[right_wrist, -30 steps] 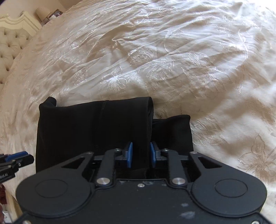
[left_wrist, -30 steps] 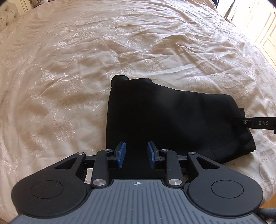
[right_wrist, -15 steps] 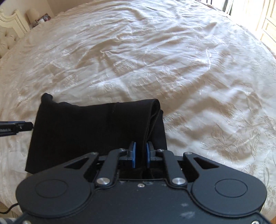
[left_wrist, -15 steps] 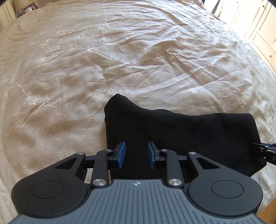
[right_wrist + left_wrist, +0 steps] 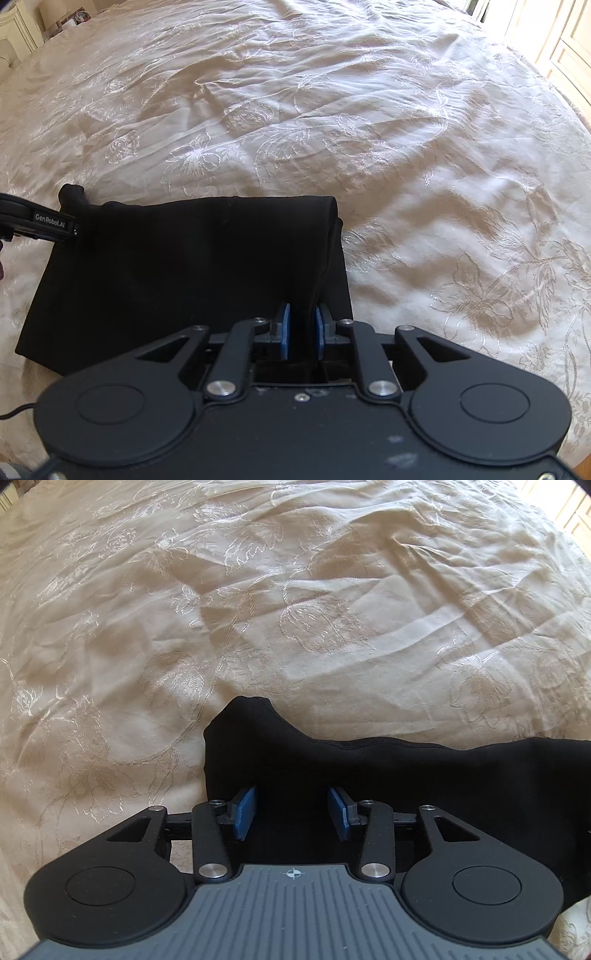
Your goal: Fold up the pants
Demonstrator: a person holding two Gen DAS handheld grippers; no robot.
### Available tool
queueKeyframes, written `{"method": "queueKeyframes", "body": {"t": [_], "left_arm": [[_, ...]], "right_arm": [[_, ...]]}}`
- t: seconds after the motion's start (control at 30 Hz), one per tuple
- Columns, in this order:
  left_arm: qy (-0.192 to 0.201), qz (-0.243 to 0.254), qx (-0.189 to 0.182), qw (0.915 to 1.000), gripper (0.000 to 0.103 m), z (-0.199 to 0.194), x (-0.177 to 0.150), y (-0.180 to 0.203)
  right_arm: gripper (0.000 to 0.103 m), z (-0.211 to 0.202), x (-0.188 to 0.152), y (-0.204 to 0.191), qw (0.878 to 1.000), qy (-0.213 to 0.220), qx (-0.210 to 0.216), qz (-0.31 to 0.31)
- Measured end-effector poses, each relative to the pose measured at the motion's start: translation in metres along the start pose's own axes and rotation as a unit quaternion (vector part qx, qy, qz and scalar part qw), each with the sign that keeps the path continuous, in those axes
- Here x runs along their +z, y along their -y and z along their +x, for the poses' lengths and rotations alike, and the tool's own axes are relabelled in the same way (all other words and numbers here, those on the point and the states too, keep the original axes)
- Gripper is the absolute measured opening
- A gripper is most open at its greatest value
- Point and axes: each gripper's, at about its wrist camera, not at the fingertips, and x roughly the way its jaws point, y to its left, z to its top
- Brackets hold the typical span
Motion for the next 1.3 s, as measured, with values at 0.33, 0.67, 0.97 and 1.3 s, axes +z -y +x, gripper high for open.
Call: {"method": "queueKeyframes", "body": {"t": [0.33,0.67,0.97,1.3], "left_arm": [[-0.004,-0.006,0.010,0.9999,0.043,-0.035,-0.025,-0.004],[-0.032,0.013,0.020,0.9992,0.056,-0.041,-0.105,0.010],[-0.010,-0.032,0.014,0.9994,0.058,-0.048,-0.112,-0.001],[-0.008,-0.016,0.003,0.9998,0.060,-0.033,-0.084,-0.010]], "right_arm": [[0.022,-0.018,0.003,0.003,0.999,0.030,-0.009,-0.017],[0.044,-0.016,-0.009,-0.013,0.995,0.041,-0.012,-0.090],[0.057,0.004,-0.017,0.015,1.000,-0.004,-0.001,-0.011],[0.064,0.026,0.001,0.037,0.997,-0.036,0.040,0.053]]}}
